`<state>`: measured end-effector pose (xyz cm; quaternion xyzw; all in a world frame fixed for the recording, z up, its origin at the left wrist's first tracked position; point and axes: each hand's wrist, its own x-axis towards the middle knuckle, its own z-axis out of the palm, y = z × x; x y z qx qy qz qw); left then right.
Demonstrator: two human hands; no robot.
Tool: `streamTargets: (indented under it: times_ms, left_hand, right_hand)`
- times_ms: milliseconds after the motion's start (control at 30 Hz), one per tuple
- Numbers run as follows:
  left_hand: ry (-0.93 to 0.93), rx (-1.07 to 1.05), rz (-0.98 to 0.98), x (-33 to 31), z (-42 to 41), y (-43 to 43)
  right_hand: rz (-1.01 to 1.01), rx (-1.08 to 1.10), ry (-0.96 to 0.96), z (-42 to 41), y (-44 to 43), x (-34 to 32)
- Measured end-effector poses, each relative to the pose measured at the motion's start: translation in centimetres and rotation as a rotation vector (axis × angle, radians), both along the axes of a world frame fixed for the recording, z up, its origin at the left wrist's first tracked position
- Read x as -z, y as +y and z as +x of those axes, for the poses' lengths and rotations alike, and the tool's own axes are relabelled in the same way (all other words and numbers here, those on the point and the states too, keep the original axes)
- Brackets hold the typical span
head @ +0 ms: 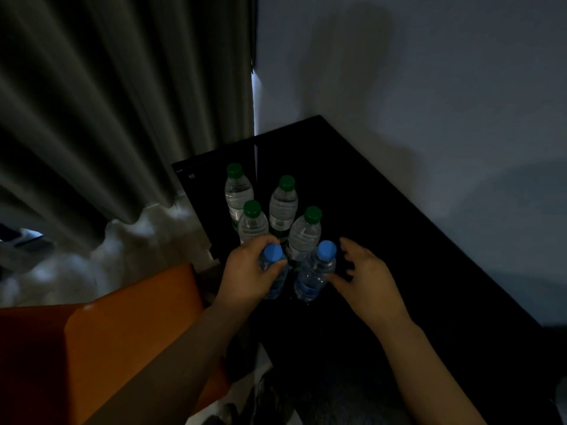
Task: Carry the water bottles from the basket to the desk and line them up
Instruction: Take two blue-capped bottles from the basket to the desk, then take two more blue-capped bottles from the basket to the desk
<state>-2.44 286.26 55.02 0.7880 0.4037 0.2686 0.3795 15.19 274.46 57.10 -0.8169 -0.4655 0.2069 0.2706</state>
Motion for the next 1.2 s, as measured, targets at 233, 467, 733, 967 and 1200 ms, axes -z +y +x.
streamTargets:
  times_ms: [233, 467, 733, 967, 1200]
  left_hand:
    - [0.085, 0.108, 0.072, -0.2, -0.1, 0.7]
    - [0.295, 0.383, 0.211, -3.1, -0.5, 1.5]
    - [0.32, 0.754, 0.33, -7.4, -3.6, -0.1]
    - [0.445, 1.048, 0.334, -8.9, -3.1, -4.4]
    - [0.483, 1.28, 0.421, -8.8, -1.4, -11.0]
  right_hand:
    - [-0.343, -0.001, -0.174, -0.4, -3.2, -1.3]
    - [-0.547, 0.056, -0.202, -3.6, -5.4, -3.1]
    - [-0.581, 0.24, -0.212, -9.6, -8.4, -4.6]
    - [-0.626, 0.417, -0.18, -14.1, -14.0, -6.0]
    - [-0.596, 0.663, -0.127, -17.5, -20.9, -7.6]
